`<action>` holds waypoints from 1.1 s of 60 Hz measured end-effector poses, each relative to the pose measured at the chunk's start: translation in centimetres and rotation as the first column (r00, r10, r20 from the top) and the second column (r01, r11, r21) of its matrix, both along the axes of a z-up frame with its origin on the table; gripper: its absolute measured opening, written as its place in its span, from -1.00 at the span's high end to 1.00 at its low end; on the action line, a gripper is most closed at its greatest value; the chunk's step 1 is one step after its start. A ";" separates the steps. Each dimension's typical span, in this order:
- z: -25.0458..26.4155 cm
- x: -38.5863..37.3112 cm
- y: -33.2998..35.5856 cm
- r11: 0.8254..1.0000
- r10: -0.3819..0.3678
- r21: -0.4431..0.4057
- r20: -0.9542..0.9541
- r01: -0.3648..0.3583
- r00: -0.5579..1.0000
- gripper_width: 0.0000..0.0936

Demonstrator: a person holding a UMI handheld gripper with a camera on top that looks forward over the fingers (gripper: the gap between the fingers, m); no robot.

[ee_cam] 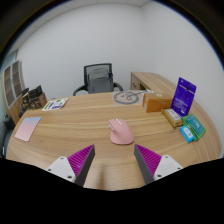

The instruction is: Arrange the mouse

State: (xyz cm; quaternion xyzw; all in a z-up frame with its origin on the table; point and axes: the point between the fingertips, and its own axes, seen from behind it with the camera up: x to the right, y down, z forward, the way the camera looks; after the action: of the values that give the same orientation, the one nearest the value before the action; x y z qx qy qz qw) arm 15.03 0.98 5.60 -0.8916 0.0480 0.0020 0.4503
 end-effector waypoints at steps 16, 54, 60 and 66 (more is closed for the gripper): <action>-4.0 2.3 7.4 0.999 0.045 -0.023 0.033 -0.044 0.998 -0.78; -6.7 6.1 14.7 0.999 -0.034 -0.026 0.032 0.035 0.999 -0.16; -6.6 6.2 14.6 0.998 -0.066 -0.002 0.027 0.067 0.997 -0.06; -6.8 6.6 14.7 0.994 -0.105 -0.036 0.026 0.106 0.994 0.09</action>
State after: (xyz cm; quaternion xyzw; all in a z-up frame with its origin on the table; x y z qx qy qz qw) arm 21.59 15.64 -1.22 -0.8960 0.0897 -0.0332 0.4337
